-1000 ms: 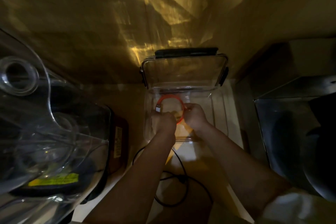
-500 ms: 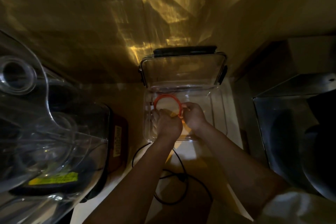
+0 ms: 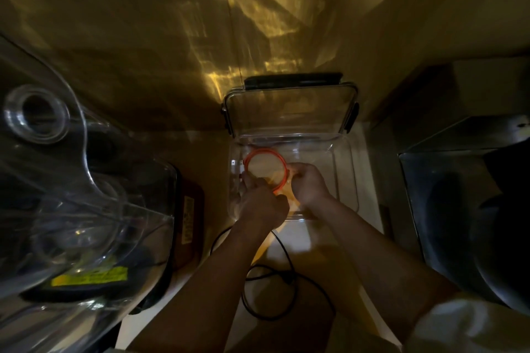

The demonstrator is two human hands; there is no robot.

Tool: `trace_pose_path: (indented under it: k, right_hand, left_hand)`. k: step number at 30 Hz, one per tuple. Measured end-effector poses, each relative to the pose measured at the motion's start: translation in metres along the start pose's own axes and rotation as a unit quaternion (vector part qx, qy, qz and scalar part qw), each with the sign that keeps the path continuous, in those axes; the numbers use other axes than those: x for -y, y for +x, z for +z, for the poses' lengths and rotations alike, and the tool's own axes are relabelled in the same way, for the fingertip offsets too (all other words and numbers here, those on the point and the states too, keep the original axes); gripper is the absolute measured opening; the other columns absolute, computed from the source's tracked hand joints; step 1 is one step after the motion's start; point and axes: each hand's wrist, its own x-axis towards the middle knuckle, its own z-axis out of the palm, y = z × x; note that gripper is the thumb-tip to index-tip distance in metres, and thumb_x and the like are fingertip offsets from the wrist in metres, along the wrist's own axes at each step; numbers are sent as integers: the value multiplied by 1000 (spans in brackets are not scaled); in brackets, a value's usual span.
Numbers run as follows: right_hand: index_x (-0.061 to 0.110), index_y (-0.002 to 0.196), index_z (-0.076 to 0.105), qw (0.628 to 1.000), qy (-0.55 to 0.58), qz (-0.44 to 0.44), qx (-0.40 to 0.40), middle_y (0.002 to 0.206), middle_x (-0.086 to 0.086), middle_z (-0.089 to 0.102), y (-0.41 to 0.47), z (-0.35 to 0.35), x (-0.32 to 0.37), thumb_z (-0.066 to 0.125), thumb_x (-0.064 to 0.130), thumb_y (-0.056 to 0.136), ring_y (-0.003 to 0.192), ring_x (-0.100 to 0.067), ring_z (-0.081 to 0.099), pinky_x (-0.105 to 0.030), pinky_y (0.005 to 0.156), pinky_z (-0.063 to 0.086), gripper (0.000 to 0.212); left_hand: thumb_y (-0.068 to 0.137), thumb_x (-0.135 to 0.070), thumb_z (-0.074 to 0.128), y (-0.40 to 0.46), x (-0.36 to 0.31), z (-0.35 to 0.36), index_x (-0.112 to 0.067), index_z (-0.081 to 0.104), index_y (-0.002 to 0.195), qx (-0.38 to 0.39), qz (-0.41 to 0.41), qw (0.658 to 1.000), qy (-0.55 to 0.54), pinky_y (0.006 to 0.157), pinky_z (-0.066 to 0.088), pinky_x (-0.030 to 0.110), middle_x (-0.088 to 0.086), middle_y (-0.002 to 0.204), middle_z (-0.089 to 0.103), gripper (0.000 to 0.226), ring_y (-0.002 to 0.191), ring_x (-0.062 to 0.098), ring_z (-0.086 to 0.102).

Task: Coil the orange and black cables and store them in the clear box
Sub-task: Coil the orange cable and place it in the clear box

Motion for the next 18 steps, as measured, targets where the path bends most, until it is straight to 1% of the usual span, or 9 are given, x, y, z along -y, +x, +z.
trace_pose_path:
  k: [1, 3, 4, 6, 9, 12, 13, 15, 18]
  right_hand:
    - [2, 115, 68, 1000, -7, 7, 13, 115, -19, 69, 0, -3, 0, 45, 1, 94, 108, -33, 63, -28, 88, 47, 32]
    - [3, 117, 67, 1000, -12, 7, 19, 116, -18, 68, -1, -5, 0, 45, 2, 94, 105, -29, 63, -27, 87, 47, 32]
    - [4, 116, 68, 1000, -7, 4, 13, 115, -17, 69, -1, -4, -1, 45, 0, 93, 103, -26, 63, -29, 89, 48, 33]
    - [7, 113, 69, 1000, -2, 1, 1, 112, -16, 70, -3, -3, -4, 46, -2, 90, 103, -27, 64, -36, 92, 50, 33]
    - [11, 112, 69, 999, -37, -15, 11, 113, -13, 71, -8, -6, -6, 51, 6, 90, 106, -31, 65, -40, 94, 52, 28]
    - [11, 117, 67, 994, -89, -56, 15, 119, -12, 69, -18, -14, -1, 55, 10, 90, 111, -29, 63, -34, 95, 49, 29]
    - [11, 122, 65, 991, -111, -70, 14, 125, -11, 67, -21, -17, 1, 57, 11, 90, 115, -28, 61, -30, 96, 45, 32]
    - [11, 129, 61, 985, -144, -98, 13, 133, -10, 61, -32, -21, 5, 58, 12, 91, 122, -26, 56, -24, 96, 40, 38]
    - [13, 134, 56, 979, -160, -129, 7, 136, -10, 56, -49, -27, 9, 61, 15, 91, 124, -25, 54, -25, 98, 39, 43]
  left_hand:
    - [92, -44, 45, 0, 2, 2, -5, 12, 153, -1, 5, 1000, 17, 119, 19, 50, 18, 163, -11, 79, 150, 36, -2]
    - [93, -48, 42, -1, 5, 5, -7, 12, 153, -12, 19, 999, 41, 120, 17, 50, 17, 164, -9, 79, 150, 34, -7]
    - [93, -49, 41, -2, 7, 6, -7, 12, 153, -20, 28, 998, 50, 120, 15, 49, 17, 164, -8, 79, 150, 33, -8]
    - [94, -50, 37, -4, 8, 8, -5, 9, 154, -35, 45, 996, 74, 121, 12, 48, 16, 164, -5, 80, 151, 31, -7]
    - [95, -49, 36, -9, 8, 7, -6, 13, 153, -63, 62, 992, 94, 122, 10, 47, 15, 165, 2, 76, 151, 31, -3]
    - [95, -44, 42, -17, 8, 5, -11, 26, 150, -81, 94, 991, 48, 121, 16, 48, 12, 164, 11, 66, 151, 29, 4]
    - [95, -40, 45, -20, 9, 4, -13, 29, 150, -88, 110, 990, 20, 120, 19, 47, 11, 163, 14, 63, 150, 28, 6]
    - [94, -32, 49, -30, 11, 3, -14, 33, 149, -114, 148, 982, -13, 120, 18, 41, 11, 162, 18, 59, 150, 28, 8]
    - [93, -25, 53, -45, 20, 4, -13, 40, 146, -152, 198, 967, -43, 117, 23, 36, 12, 159, 27, 56, 148, 28, 18]
